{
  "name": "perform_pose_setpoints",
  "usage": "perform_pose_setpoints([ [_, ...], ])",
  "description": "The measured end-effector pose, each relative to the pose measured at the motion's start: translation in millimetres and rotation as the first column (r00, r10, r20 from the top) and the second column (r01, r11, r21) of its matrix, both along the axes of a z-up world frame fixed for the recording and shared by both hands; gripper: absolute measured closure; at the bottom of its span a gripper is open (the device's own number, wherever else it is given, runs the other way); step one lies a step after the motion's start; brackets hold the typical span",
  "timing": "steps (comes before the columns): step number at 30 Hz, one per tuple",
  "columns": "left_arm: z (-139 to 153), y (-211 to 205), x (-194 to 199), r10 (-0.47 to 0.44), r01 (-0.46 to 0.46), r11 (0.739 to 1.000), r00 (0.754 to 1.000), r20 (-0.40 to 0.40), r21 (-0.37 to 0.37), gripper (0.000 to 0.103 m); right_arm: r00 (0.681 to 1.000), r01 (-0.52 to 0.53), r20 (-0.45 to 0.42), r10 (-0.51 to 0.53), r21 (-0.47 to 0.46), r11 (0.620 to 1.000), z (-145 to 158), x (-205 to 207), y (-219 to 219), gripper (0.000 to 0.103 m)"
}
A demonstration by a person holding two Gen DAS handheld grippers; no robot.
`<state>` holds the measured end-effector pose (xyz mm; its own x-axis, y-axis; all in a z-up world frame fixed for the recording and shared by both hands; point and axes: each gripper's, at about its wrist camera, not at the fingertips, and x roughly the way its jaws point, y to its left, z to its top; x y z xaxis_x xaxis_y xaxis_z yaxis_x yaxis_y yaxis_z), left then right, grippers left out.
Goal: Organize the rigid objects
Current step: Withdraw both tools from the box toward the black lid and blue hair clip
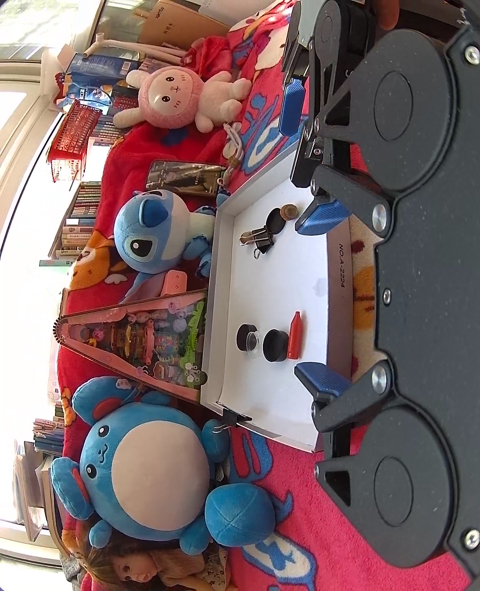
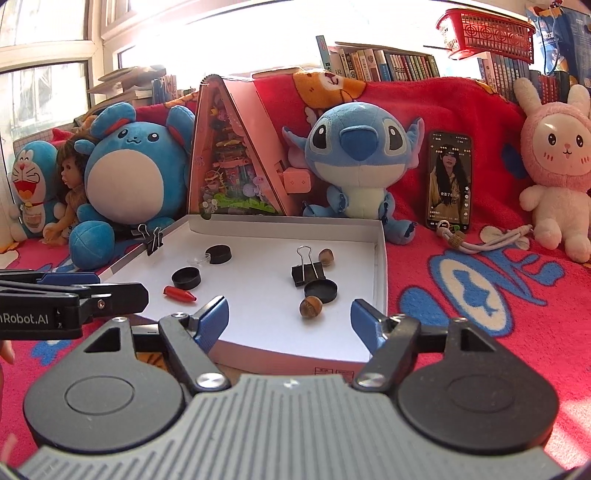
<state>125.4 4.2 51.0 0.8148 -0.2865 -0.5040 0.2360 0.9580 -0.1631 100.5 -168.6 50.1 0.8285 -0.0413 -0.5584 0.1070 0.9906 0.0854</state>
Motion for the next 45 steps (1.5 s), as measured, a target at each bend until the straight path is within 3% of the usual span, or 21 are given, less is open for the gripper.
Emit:
perform_pose_setpoints([
  [20, -13.0, 0.6, -68.1, 0.012, -0.012, 1.0, 0.999, 0.03, 0.005, 0.027, 0.997, -0.07, 0.014, 0.071, -0.057, 0.996, -1.6, -58.1, 13.0, 0.016],
  [29, -19.7, -0.1, -92.4, 0.003, -0.004, 0.999, 0.999, 0.047, 0.035, 0.026, 0.998, -0.066, -0.009, 0.066, -0.025, 0.997, -8.7, -76.7, 15.5, 0.016],
  [45, -33.6, 5.6, -118.9, -0.007, 0.007, 1.0, 1.0, 0.023, 0.026, 0.026, 0.995, -0.07, -0.072, 0.067, -0.032, 0.997, -25.1, -100.7, 24.1, 0.016],
])
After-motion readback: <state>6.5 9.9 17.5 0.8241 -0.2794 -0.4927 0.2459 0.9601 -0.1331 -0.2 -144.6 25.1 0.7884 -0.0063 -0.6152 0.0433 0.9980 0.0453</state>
